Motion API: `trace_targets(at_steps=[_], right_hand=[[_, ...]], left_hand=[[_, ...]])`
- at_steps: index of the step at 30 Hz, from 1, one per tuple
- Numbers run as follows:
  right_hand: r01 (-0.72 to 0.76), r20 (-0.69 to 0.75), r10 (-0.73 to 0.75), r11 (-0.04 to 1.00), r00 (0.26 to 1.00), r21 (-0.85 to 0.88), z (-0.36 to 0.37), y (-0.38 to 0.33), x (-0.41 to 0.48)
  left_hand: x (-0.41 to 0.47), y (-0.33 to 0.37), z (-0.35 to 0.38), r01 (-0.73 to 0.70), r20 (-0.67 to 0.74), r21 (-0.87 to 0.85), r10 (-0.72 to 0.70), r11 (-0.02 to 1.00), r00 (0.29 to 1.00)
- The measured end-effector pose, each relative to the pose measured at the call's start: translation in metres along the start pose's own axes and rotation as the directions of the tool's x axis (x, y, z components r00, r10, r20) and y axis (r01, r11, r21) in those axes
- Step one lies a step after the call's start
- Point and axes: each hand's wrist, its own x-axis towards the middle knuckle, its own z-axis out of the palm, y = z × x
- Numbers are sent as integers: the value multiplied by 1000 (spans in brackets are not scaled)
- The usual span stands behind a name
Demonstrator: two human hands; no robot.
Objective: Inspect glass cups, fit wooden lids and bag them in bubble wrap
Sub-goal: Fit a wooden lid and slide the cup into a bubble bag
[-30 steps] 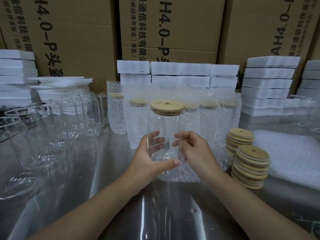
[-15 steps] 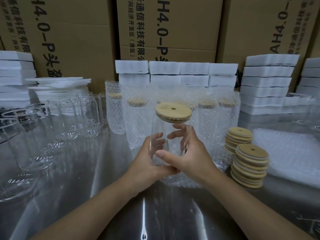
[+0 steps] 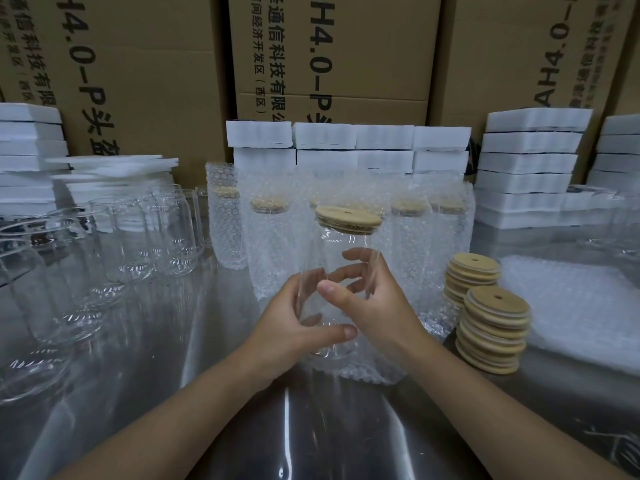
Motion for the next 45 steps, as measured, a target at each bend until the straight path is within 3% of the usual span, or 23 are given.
trace_targets(at_steps=[2, 5, 11, 14, 17, 20, 23, 28, 30, 41, 45], right_hand=[[6, -17, -6, 1000, 1000, 20, 0, 0, 0], [-10, -23, 11, 999, 1000, 44, -1, -1, 1], [-44, 41, 41, 996, 998, 76, 1, 0, 1], [-40, 67, 38, 999, 997, 31, 3, 2, -1], [-22, 36, 22, 1000, 999, 10, 4, 3, -1], [7, -36, -6, 999, 999, 38, 2, 4, 1], [36, -120, -31, 999, 992, 39, 0, 2, 3], [87, -236, -71, 994, 969, 58, -3, 1, 4], [97, -255, -80, 994, 964, 56, -4, 0, 4], [91, -266, -95, 995, 959, -25, -5, -2, 2], [101, -260, -106, 994, 960, -32, -4, -2, 1]], left_hand=[[-1, 6, 0, 17, -12, -39, -18, 999, 1000], [-3, 17, 1, 90, -49, -247, -105, 965, 993], [2, 23, -3, 74, -177, -609, -226, 790, 958], [3, 24, -5, 37, -193, -694, -235, 719, 953], [5, 23, -4, -2, -262, -631, -210, 776, 942], [8, 18, -3, -17, -418, -363, -146, 932, 897], [9, 16, -3, 47, -468, -171, -123, 984, 875], [6, 17, 3, 337, -336, -182, -380, 924, 862], [4, 16, 6, 385, -266, -157, -414, 909, 870], [3, 18, 5, 177, -331, -33, -178, 984, 927], [3, 20, 4, 200, -301, -63, -210, 978, 930]])
